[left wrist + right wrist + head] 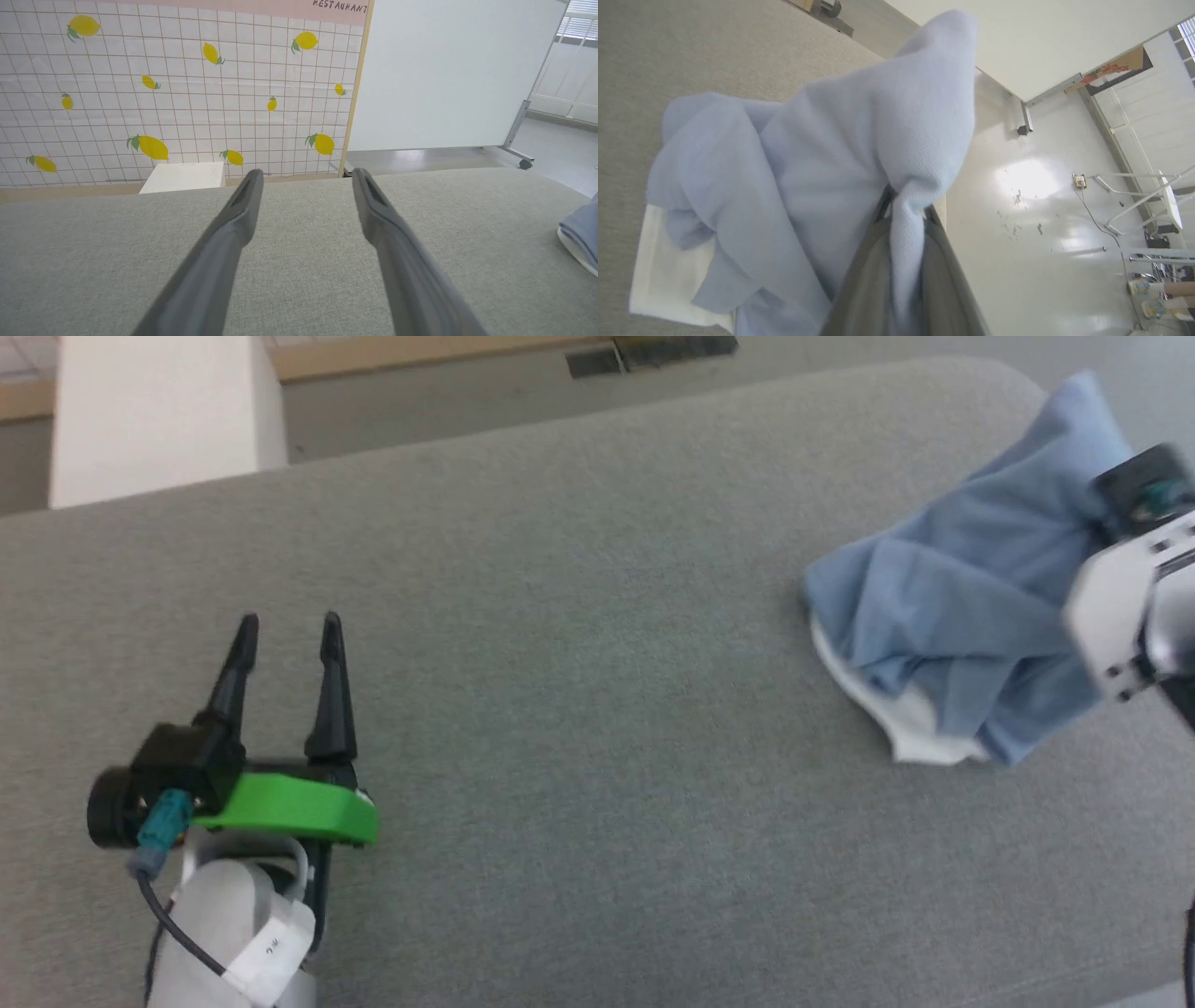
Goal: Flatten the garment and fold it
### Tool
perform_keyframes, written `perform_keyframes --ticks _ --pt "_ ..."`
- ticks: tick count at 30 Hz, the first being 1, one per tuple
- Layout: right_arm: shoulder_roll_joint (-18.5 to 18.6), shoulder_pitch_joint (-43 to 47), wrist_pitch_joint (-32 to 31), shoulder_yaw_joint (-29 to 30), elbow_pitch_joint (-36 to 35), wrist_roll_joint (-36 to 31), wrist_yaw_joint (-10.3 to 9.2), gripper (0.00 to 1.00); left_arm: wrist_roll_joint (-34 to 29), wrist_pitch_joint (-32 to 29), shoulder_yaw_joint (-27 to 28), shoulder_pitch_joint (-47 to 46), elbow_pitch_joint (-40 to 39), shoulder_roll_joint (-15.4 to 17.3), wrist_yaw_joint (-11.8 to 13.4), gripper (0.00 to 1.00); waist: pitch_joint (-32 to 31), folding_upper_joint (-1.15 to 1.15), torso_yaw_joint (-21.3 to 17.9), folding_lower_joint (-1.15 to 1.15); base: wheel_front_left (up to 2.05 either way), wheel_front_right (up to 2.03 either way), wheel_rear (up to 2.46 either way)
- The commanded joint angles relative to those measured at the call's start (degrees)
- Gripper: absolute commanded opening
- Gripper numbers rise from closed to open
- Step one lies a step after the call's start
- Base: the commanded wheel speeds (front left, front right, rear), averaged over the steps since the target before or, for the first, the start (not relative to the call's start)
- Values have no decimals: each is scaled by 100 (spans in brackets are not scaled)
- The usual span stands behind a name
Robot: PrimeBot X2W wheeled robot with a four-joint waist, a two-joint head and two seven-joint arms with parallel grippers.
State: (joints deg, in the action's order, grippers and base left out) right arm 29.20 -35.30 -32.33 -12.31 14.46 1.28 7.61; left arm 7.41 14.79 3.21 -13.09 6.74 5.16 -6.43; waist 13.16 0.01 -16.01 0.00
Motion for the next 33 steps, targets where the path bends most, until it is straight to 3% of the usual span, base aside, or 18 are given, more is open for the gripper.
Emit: perform_keyframes --ticks 1,8,14,15,16,17,25,33 --pt "-36 -177 162 229 186 -94 -12 0 -97 13 2 -179 -46 96 0 100 719 -1 -452 0 0 0 0" --pt "-232 -584 1007 1349 1171 -798 -12 0 -179 -153 -122 -537 -226 303 -16 100 1288 -1 -346 0 0 0 0" --pt "-512 -820 1598 2257 1752 -1346 -12 0 -157 -162 -187 -609 -214 332 -4 100 1318 -1 -98 0 0 0 0" --pt "-554 -835 1670 2404 1821 -1412 -12 35 -148 -153 -193 -600 -193 320 4 100 1271 -1 -54 0 0 0 0" --pt "-600 -833 1740 2580 1912 -1483 -12 95 -135 -138 -200 -581 -162 297 18 100 1199 -1 4 0 0 0 0" --pt "-628 -821 1788 2694 1973 -1541 -12 100 -120 -127 -211 -562 -133 276 24 100 1139 -1 48 0 0 0 0" --pt "-772 -351 2236 3224 2033 -1732 -12 100 55 -15 -261 -225 288 62 109 100 162 -1 462 0 0 0 0" --pt "-1145 485 2741 3088 1347 -980 -12 100 300 16 -316 221 609 -101 165 100 -731 -1 881 0 0 0 0"
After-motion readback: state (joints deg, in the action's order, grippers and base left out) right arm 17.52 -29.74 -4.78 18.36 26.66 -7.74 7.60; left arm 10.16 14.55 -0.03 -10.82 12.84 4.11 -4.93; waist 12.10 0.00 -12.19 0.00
